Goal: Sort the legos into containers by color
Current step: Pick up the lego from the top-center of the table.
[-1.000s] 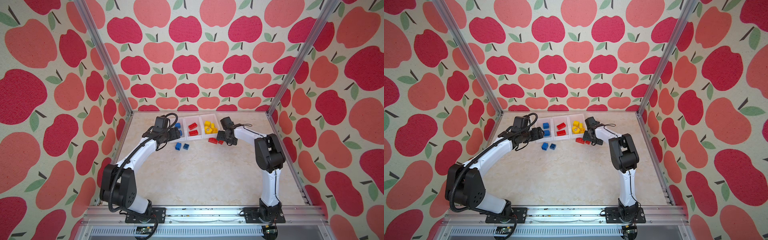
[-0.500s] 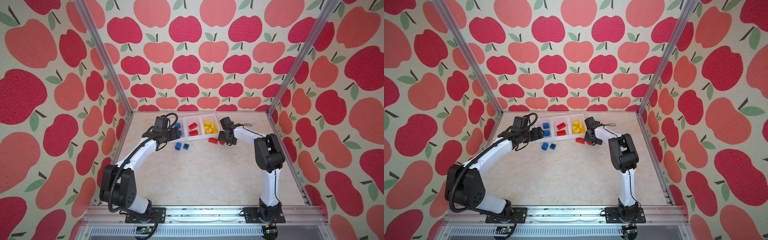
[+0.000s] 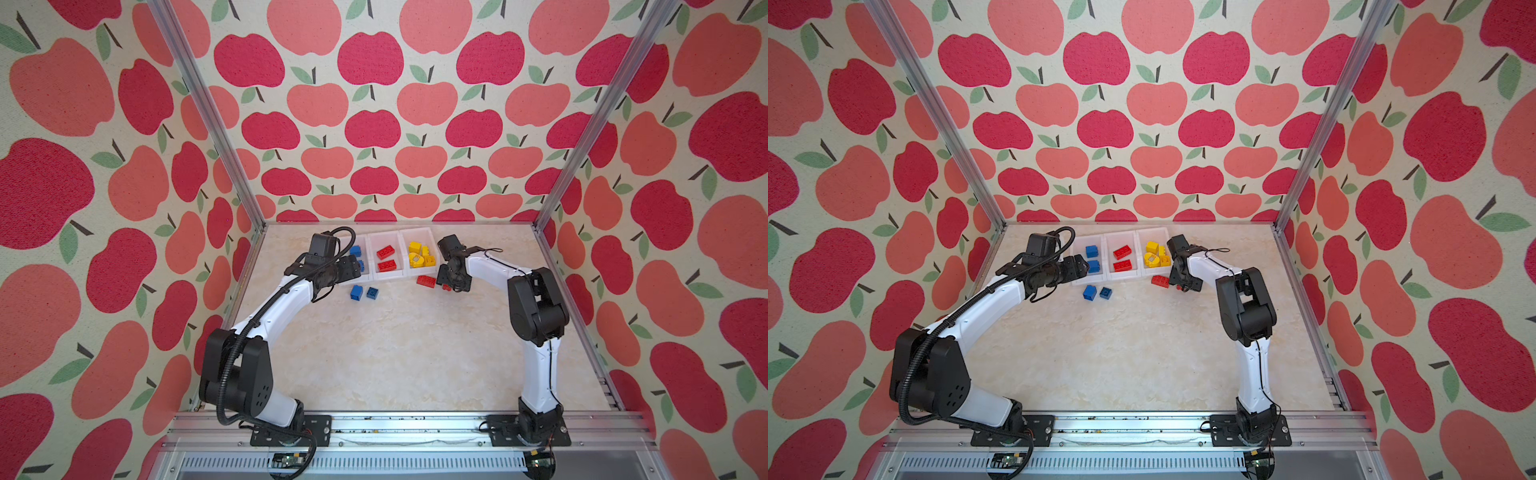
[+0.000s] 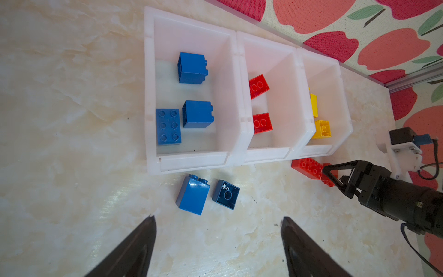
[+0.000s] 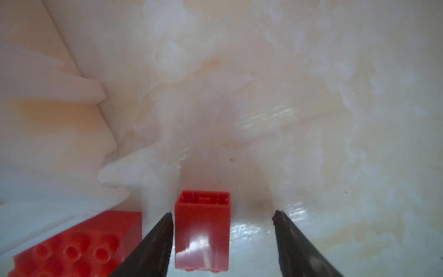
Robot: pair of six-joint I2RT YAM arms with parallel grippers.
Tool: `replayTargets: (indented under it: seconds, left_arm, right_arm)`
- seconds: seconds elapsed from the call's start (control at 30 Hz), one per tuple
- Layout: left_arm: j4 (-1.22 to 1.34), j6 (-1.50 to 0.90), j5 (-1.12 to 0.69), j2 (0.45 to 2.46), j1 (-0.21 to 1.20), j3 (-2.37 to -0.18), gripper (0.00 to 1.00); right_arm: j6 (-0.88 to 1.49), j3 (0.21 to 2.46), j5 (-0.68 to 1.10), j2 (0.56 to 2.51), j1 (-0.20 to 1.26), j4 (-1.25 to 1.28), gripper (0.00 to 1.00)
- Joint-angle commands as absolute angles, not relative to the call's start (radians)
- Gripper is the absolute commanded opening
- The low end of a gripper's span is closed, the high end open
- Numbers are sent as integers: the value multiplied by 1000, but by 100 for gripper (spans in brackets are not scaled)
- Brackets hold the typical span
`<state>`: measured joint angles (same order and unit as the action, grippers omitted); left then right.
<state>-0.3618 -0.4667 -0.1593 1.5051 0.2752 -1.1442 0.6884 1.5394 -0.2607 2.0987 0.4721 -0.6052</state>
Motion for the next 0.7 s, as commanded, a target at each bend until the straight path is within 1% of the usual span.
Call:
replayTargets:
  seconds: [0.0, 0.13, 0.37, 0.67]
  left_arm:
    - [-364, -480, -163, 1471, 268, -1131, 84]
    - [-364, -479, -164, 1470, 268, -1130, 84]
    - [-365, -480, -163, 1472, 268, -1131, 84]
    - [-369, -482, -159, 1462, 268, -1126, 84]
  right_arm:
    - [703, 1560, -255, 2103, 486, -646, 62]
    - [710, 1555, -252, 2108, 496, -647, 56]
    - [710, 1555, -260, 2121, 501, -651, 54]
    - [688, 1568, -270, 2148, 488, -652, 45]
